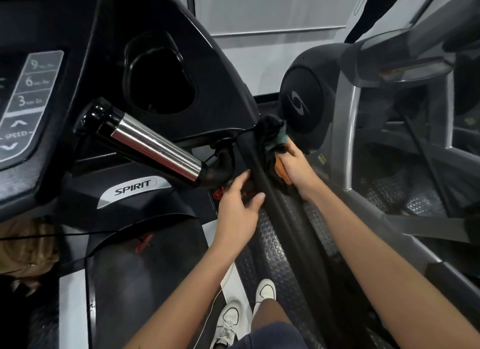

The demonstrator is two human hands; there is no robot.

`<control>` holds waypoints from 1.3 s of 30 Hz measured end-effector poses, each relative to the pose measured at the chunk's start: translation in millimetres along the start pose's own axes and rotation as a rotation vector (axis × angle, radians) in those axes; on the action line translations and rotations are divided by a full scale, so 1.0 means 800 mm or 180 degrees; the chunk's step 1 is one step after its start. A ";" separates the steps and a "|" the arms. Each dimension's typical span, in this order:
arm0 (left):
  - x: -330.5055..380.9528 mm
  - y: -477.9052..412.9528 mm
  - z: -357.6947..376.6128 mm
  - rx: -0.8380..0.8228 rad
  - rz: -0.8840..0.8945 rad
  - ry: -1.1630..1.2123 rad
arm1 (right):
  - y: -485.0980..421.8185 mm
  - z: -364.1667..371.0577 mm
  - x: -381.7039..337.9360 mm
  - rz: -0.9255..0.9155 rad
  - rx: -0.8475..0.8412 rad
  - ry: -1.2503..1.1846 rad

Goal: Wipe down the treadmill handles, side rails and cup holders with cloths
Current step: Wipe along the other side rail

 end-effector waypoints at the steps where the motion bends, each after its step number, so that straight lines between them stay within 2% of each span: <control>1: 0.000 0.000 0.000 -0.0006 -0.0020 0.0001 | 0.000 -0.002 0.014 0.0250 0.0074 -0.0268; 4: -0.003 0.000 0.001 -0.0036 -0.0044 0.0040 | 0.011 -0.009 0.042 0.0464 0.0133 -0.0605; 7: -0.003 0.000 -0.001 -0.0038 -0.0079 0.0002 | 0.044 -0.017 0.054 0.0374 0.0057 -0.0397; 11: -0.003 0.000 0.000 -0.0062 -0.0130 -0.0002 | 0.083 -0.035 0.058 0.0269 0.0226 0.0129; 16: 0.002 -0.004 -0.004 0.0053 0.0059 -0.0117 | 0.065 -0.014 -0.017 -0.0823 0.0171 0.1053; 17: 0.002 -0.004 -0.004 0.0042 0.0036 -0.0120 | 0.050 -0.008 -0.024 -0.0871 0.0119 0.1095; 19: 0.001 -0.003 -0.003 0.0005 -0.0005 -0.0115 | 0.019 -0.003 -0.026 -0.0595 0.0047 0.0912; 21: 0.000 -0.002 -0.001 -0.0023 -0.0006 -0.0058 | 0.005 0.002 -0.017 -0.0110 -0.0051 0.0317; 23: -0.001 -0.002 -0.001 -0.0040 -0.0045 -0.0009 | 0.008 0.000 0.001 0.0421 0.0067 -0.0364; 25: -0.001 0.000 0.000 -0.0089 -0.0125 -0.0019 | 0.020 -0.005 0.017 0.0756 0.0173 -0.0670; 27: 0.001 0.001 0.000 -0.0126 -0.0149 -0.0025 | 0.031 -0.011 0.026 0.0756 0.0231 -0.0504; 31: 0.002 0.001 -0.003 -0.0133 -0.0192 -0.0067 | 0.049 -0.023 0.035 0.0401 0.0232 -0.0055; 33: 0.014 0.005 -0.010 0.0071 0.0064 -0.0039 | 0.045 -0.029 0.016 0.0028 0.0347 0.0567; 36: 0.056 0.029 -0.036 0.0641 0.0971 0.0154 | 0.028 -0.019 -0.039 -0.0456 0.0371 0.1662; 38: 0.077 0.040 -0.039 0.0712 0.1361 0.0126 | 0.017 -0.003 -0.067 -0.0570 0.0132 0.1792; 39: 0.084 0.041 -0.035 0.0669 0.1456 0.0073 | 0.013 0.000 -0.075 -0.0542 -0.0001 0.1604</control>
Point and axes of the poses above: each hand's wrist, its own y-axis away from the middle knuckle, its own z-axis out of the palm, x = y × z, the point moved 10 cm from there along -y, towards the middle knuckle, and after that the axes turned 14 degrees about y, right-handed, at the moved point
